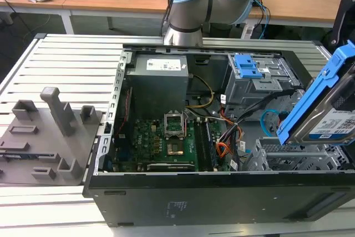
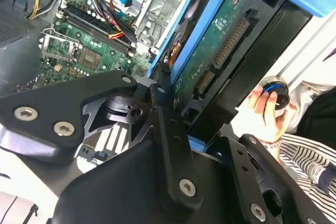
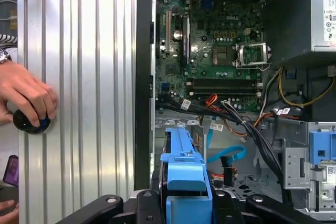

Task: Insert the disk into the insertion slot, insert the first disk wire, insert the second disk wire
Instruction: 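Insert the disk into the insertion slot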

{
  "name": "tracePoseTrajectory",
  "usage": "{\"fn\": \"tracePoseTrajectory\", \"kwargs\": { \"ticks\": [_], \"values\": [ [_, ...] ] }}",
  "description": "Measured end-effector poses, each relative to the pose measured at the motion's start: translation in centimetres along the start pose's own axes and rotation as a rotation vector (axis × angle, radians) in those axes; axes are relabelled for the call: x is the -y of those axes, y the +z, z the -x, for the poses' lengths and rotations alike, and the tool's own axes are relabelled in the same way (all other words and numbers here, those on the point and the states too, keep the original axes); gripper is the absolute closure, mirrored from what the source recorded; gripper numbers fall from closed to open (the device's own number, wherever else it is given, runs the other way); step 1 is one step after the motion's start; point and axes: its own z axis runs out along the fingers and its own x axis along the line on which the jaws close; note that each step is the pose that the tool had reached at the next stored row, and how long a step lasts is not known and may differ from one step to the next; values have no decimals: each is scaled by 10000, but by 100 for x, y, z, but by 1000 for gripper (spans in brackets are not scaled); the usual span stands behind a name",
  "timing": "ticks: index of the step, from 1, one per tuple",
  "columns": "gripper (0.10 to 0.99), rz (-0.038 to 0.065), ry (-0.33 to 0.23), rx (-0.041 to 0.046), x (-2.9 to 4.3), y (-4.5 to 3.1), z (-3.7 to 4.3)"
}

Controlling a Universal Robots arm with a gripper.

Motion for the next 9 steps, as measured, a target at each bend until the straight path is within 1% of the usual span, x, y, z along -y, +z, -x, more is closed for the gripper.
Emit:
{"fn": "tracePoseTrajectory", "kwargs": {
  "ticks": [2, 6, 7, 8, 9],
  "values": [
    [725, 0, 0, -3, 2, 46, 0],
    [725, 2, 0, -1, 7, 171, 0],
    [725, 3, 43, 4, 9, 223, 1],
    [725, 3, 133, 14, 10, 259, 1],
    [725, 3, 162, 16, 11, 271, 1]
  ]
}}
